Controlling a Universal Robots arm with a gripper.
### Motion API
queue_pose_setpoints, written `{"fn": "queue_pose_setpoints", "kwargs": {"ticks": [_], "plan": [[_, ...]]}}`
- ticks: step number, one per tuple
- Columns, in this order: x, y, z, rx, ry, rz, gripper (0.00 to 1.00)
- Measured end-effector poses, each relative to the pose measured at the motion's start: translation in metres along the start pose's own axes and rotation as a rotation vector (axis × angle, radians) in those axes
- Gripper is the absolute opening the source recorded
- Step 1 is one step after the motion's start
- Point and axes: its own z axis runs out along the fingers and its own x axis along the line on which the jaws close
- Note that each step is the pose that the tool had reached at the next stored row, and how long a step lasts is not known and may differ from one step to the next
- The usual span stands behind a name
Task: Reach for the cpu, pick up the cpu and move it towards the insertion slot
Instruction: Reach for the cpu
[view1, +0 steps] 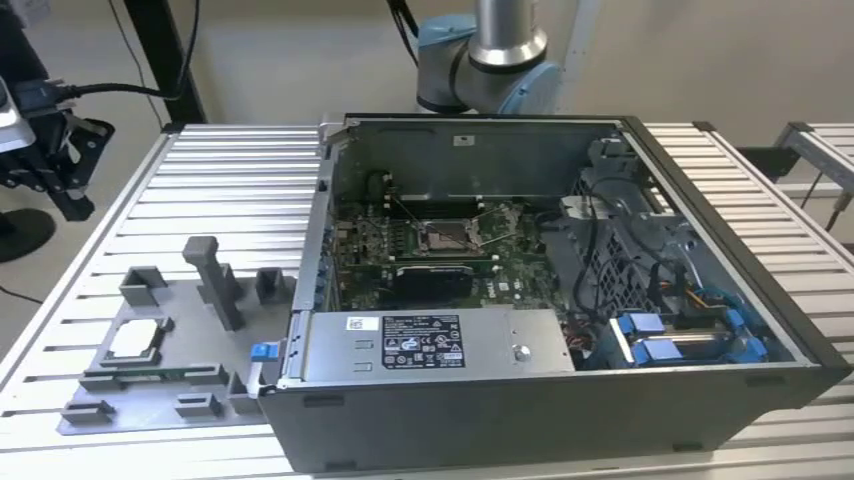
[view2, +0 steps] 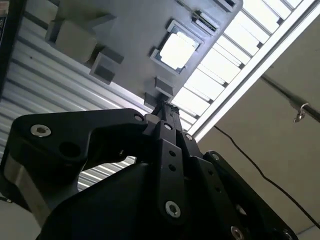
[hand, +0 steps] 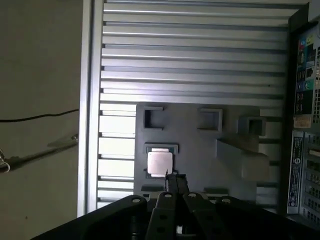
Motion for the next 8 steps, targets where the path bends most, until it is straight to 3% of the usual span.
{"fn": "queue_pose_setpoints", "kwargs": {"ticks": [8], "plan": [[0.0015,0.0000,0.0008,-0.0001,-0.0001,0.000,0.00]]}}
